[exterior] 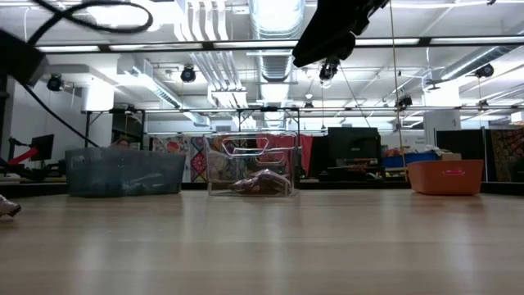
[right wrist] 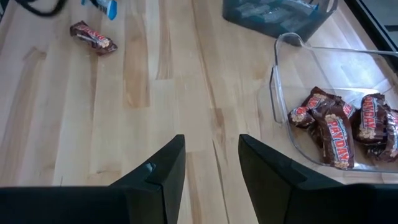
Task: Sort candy
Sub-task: Put the blue chocolate into the black bin
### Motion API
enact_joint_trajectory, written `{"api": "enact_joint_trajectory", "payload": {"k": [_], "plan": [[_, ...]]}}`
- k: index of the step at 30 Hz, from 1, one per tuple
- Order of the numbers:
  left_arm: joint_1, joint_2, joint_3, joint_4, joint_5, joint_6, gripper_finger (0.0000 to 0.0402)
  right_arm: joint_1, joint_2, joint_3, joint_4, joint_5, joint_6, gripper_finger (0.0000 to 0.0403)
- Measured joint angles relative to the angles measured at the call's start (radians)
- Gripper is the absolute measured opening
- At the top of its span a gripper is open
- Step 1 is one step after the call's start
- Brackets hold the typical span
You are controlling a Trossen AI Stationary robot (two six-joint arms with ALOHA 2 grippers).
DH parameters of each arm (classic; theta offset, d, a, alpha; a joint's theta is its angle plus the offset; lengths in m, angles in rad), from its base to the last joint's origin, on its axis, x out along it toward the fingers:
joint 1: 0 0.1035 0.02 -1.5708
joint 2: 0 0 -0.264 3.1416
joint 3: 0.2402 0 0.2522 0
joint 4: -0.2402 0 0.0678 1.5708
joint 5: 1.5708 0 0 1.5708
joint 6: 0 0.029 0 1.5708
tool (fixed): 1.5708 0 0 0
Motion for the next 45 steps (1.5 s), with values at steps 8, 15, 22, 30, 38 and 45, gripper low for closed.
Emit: {"api": "enact_joint_trajectory", "payload": {"k": [8, 15, 22, 30, 38, 45], "plan": [[0.052, -0.105, 0.061, -0.087, -0.141, 0.046, 0.0018, 0.034, -0.002, 0.017, -0.040, -0.001, 0.000, 0.0141], [0.213, -0.210, 0.068, -0.098, -0.251, 0.254, 0.0017, 0.075, -0.003, 0.051, -0.167, -0.002, 0.024, 0.0141], [0.472, -0.299, 0.068, -0.113, -0.305, 0.564, 0.0014, 0.117, -0.003, 0.051, -0.305, -0.002, 0.073, 0.0141], [0.858, -0.330, 0.068, -0.113, -0.313, 0.955, 0.0013, 0.157, -0.003, 0.051, -0.376, -0.002, 0.145, 0.0141], [1.246, -0.274, 0.067, -0.061, -0.332, 1.280, 0.0013, 0.182, -0.003, 0.051, -0.370, -0.001, 0.158, 0.0141], [1.452, -0.170, 0.067, 0.018, -0.236, 1.419, 0.0013, 0.182, -0.003, 0.051, -0.365, -0.001, 0.171, 0.0141]]}}
